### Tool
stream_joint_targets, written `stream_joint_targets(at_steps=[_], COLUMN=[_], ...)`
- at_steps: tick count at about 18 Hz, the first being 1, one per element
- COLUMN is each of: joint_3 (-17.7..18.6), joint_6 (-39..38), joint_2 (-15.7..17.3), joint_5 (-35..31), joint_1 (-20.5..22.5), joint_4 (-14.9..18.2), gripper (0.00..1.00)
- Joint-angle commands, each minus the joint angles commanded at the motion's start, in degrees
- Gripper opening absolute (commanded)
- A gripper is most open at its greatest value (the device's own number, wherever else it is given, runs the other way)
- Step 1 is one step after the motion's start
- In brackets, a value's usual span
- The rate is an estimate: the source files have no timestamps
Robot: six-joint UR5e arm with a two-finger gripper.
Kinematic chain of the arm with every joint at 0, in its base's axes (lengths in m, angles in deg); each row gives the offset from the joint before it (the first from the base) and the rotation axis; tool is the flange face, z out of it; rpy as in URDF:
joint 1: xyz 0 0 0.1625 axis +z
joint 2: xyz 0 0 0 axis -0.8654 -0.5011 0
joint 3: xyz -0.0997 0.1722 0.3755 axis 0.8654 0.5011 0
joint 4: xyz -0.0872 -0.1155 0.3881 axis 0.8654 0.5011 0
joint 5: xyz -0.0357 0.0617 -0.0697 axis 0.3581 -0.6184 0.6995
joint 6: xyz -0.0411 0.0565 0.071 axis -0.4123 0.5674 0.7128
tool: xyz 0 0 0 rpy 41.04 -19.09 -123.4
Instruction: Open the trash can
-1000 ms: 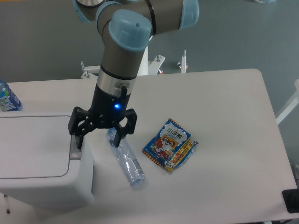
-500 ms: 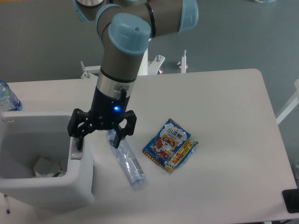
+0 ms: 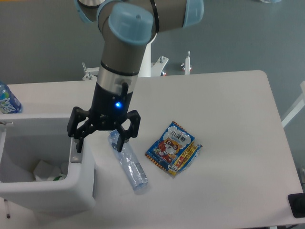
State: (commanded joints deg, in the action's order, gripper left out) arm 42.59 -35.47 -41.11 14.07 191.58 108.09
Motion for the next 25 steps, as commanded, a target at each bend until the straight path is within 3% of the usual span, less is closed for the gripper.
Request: stream_joint_targets(at_steps=[5,8,11,16,25], joint_3=[-3.8,-3.5,-3.3,-1.3,6.5], joint_6=[1.7,3.3,10.1,23.9,48.2], joint_2=[0.3,1.5,1.8,3.7,8.2], joint_5=[-7.2,-11.1,-11.4,-11.6,-12.5], joint_1=[5.5,9.3,12.7,19.1,27.7], joint_4=[-0.1,0.3,1.5,4.6,5.1], gripper=[1.0,1.0,1.0,1.0,1.0])
